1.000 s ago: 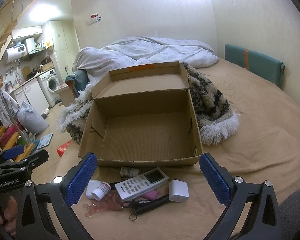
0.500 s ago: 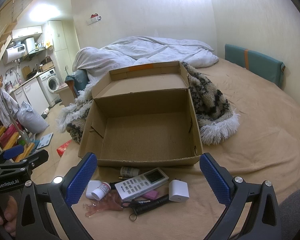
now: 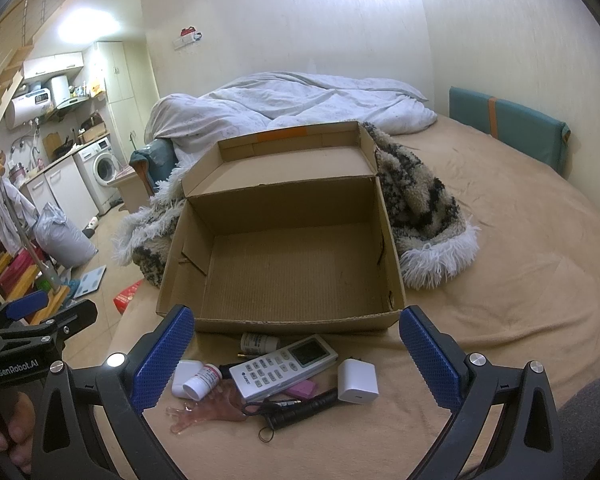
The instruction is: Organize rigid objects
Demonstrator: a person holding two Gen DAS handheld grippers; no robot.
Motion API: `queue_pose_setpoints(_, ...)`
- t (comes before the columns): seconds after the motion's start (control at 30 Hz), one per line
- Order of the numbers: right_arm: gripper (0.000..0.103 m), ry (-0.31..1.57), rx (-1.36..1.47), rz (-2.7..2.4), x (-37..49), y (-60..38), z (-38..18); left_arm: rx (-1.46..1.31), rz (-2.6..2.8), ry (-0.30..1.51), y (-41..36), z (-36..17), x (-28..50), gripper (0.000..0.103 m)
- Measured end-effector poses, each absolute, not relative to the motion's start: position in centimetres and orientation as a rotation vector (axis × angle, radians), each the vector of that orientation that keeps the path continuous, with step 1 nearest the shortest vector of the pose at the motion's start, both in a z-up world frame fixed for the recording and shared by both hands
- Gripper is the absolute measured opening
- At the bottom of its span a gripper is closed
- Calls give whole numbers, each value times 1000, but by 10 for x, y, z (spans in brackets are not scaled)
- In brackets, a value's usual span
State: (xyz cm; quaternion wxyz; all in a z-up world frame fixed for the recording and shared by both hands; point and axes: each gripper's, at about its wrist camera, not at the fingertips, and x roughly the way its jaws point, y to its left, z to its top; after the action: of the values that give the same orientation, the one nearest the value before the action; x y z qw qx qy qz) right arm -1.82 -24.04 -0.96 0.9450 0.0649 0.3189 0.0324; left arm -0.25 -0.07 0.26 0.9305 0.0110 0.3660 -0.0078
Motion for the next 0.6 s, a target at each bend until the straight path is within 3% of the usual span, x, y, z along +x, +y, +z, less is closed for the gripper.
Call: queue_pose_setpoints(0.6, 103, 649, 141, 63, -17, -243, -10, 15, -18, 748, 0, 3, -3, 103)
